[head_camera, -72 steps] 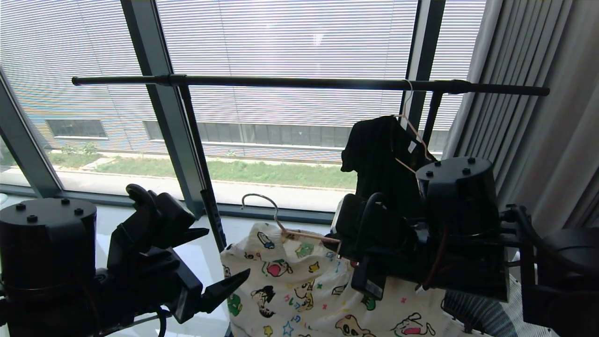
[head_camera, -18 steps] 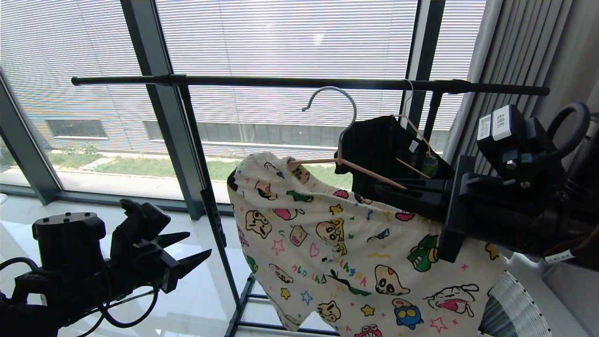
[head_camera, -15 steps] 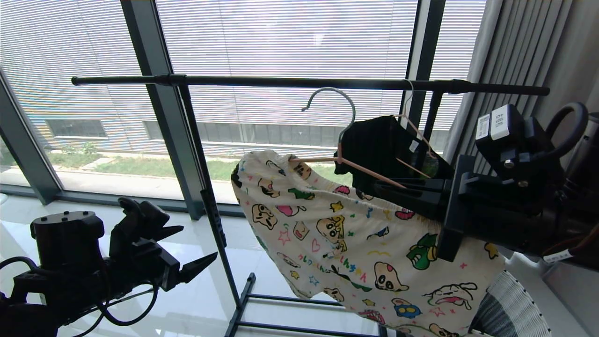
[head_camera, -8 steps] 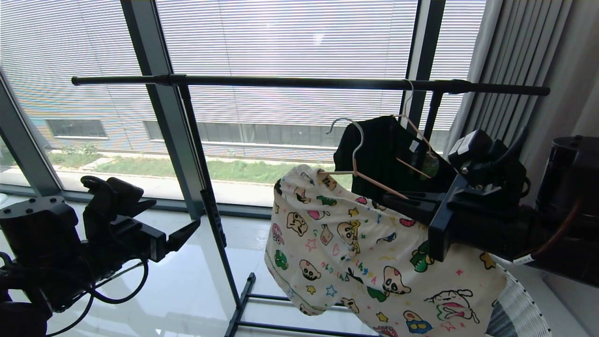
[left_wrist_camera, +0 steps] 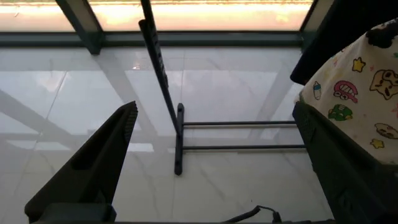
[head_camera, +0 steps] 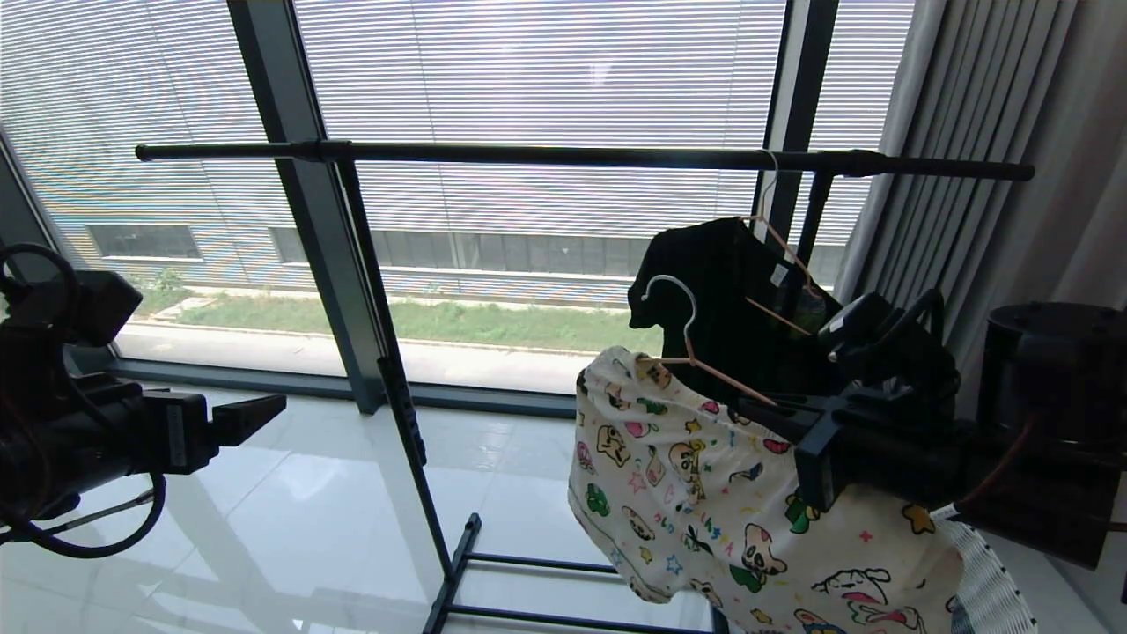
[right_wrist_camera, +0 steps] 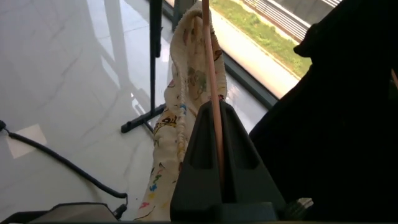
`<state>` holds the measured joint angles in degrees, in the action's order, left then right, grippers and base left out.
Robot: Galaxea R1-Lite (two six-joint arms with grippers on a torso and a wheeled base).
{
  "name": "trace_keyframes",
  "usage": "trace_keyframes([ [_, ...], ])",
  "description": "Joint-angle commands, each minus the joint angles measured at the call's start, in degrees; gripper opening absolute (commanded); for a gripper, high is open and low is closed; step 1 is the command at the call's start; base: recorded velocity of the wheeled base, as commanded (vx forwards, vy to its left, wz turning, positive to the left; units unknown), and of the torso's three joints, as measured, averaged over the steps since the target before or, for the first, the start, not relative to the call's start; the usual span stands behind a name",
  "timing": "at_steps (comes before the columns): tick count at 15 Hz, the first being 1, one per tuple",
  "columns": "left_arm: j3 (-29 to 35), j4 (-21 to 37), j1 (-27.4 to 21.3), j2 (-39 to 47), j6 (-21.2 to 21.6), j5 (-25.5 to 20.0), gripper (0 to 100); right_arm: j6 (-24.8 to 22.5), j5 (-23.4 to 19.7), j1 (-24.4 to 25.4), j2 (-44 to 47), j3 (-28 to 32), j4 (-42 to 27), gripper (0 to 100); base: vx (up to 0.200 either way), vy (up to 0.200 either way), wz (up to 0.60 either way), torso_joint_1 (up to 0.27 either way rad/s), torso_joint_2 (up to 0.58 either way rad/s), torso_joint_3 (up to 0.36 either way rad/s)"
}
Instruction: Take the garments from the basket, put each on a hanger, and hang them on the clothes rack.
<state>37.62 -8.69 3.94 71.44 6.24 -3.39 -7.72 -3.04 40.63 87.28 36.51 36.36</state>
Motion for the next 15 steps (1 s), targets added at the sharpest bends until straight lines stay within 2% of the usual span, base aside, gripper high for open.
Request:
trace_keyframes([
  [1,0.3,0.9,-0.3,-5.7,-0.6,4.3,100,0.0,0.0,-0.6,1.0,-0.4,-0.3,0,0.000,0.000,0.00,0.000,0.00,0.000],
  [4,-2.1,0.8,-0.3,-6.4,-0.8,10.1,100,0.0,1.3,-1.1,0.4,-0.6,-2.2,0,0.000,0.000,0.00,0.000,0.00,0.000],
  [7,-2.5,0.5,-0.4,-6.6,-0.8,13.1,100,0.0,2.6,-1.3,-0.5,-0.6,-3.5,0,0.000,0.000,0.00,0.000,0.00,0.000],
  [9,-2.7,-1.3,-0.4,-6.6,-0.5,13.4,100,0.0,2.7,-1.8,-1.2,-0.6,-5.2,0,0.000,0.000,0.00,0.000,0.00,0.000],
  [15,-2.7,-2.2,-0.5,-6.6,-0.2,13.5,100,0.0,2.9,-1.9,-1.3,-0.6,-6.0,0,0.000,0.000,0.00,0.000,0.00,0.000],
])
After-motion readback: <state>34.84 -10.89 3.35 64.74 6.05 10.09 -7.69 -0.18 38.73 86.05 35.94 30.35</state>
